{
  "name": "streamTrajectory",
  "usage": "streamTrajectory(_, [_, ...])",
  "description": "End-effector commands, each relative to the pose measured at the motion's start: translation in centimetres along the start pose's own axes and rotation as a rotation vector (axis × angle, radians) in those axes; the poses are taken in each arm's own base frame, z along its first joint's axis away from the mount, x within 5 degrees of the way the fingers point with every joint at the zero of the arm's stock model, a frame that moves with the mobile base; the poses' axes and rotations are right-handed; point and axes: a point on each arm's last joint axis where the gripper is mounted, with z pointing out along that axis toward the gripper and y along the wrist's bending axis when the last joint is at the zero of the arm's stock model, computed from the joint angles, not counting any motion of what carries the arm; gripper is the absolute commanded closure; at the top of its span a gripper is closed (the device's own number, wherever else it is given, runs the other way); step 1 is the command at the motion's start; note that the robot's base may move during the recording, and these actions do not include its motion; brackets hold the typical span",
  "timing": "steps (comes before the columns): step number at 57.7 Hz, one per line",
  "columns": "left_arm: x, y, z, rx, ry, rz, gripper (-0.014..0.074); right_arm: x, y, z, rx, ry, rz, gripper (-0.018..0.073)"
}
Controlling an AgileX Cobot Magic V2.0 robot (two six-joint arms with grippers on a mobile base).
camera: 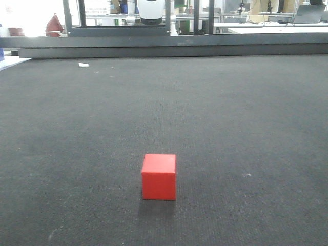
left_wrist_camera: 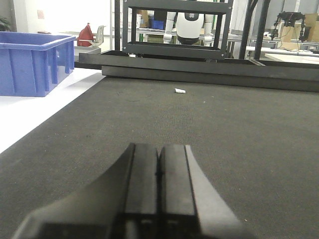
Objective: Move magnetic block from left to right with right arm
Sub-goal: 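Lower the open right gripper down around the red cube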
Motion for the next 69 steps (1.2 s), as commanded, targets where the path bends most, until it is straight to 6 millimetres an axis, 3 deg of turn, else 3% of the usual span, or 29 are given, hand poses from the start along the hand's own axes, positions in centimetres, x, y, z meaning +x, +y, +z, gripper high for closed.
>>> streamTrajectory(1, [-0.6,0.0,-0.1,-0.002,-0.085,-0.005,0.0722,-1.8,1.4,0.2,-0.036,-0.012,-0.018,0.0025])
streamTrajectory(4, [-0.6,0.0,-0.1,-0.002,-0.085,-0.005,0.0722,-2.1,2.1,0.5,-0.037,0.04,-0.02,-0.0073])
streamTrajectory(30, [-0.6,0.0,-0.1,-0.002,-0.085,-0.005,0.0722,-4.5,9.8,3.5,-0.058,0.506,0.078,-0.0041])
streamTrajectory(55, [-0.6,0.0,-0.1,-0.002,-0.085,-0.005,0.0722,-4.4,18.5,7.6,-0.067,0.619,0.069,-0.0041])
streamTrajectory(69, [-0.6,0.0,-0.1,-0.002,-0.085,-0.005,0.0722,-4.1,22.0,9.4,-0.067,0.657,0.028,-0.0041])
